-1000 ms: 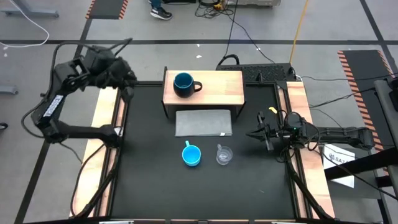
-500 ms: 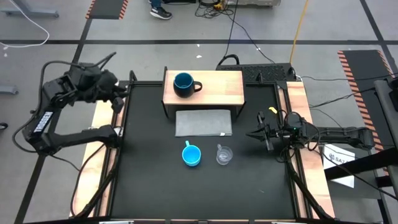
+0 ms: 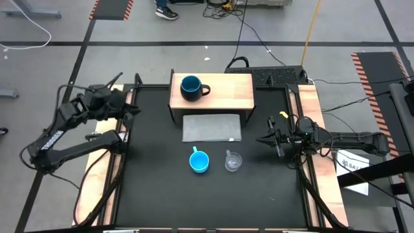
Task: Stack small to large cups/mugs on shelf
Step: Put the blue mug on the shelf
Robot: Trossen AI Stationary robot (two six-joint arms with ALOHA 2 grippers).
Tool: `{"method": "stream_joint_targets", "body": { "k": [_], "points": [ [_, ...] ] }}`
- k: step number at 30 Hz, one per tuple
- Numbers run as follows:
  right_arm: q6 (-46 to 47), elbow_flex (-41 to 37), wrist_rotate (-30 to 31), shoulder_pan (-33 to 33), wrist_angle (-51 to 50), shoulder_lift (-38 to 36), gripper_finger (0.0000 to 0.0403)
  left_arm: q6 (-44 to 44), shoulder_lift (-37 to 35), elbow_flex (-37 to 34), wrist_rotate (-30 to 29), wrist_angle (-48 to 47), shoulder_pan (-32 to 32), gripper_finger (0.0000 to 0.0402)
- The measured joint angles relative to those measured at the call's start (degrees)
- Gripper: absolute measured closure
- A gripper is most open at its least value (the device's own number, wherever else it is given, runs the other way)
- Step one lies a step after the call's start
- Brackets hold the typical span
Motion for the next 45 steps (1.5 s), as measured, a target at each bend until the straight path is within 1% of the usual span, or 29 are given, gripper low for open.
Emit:
{"method": "stream_joint_targets", "body": {
  "k": [3,7,13,19,25,29,32,35,39,42,45],
  "points": [
    [-0.7,0.0,0.0,0.0,0.0,0.0,0.0403,-1.4,-3.2,-5.8,1.9,2.7,0.0,0.0293],
    [-0.8,0.0,0.0,0.0,0.0,0.0,0.0403,-3.0,-6.9,-11.2,5.2,5.5,0.0,0.0293],
    [-0.8,0.0,0.0,0.0,-0.2,0.0,0.0403,-5.0,-13.6,-17.4,5.7,8.8,0.0,0.0293],
    [-0.8,0.0,0.0,0.0,-0.2,0.0,0.0403,-7.3,-19.7,-19.0,5.3,9.9,0.0,0.0293],
    [-0.8,0.0,0.0,0.0,-0.2,0.0,0.0403,-10.6,-25.3,-19.0,2.3,13.5,0.0,0.0293],
    [-0.8,0.0,0.0,0.0,-0.2,0.0,0.0403,-11.1,-27.1,-21.1,2.2,17.0,0.0,0.0293],
    [-0.9,0.0,0.0,0.0,-0.2,0.0,0.0403,-10.5,-27.1,-23.5,2.3,20.2,0.0,0.0293],
    [-0.9,0.0,0.0,0.0,-0.2,0.0,0.0403,-11.5,-26.8,-26.0,3.7,23.8,0.0,0.0293],
    [-0.8,0.0,0.0,0.0,0.0,0.0,0.0403,-12.8,-26.8,-29.3,4.0,28.8,0.0,0.0293],
    [-0.7,0.0,0.0,0.0,-0.2,0.0,0.0403,-13.0,-27.1,-33.3,5.3,35.5,-0.5,0.0293],
    [-0.8,0.0,0.0,0.0,-0.2,0.0,0.0403,-12.6,-27.1,-38.1,7.6,43.5,-2.1,0.0293]
  ]
}}
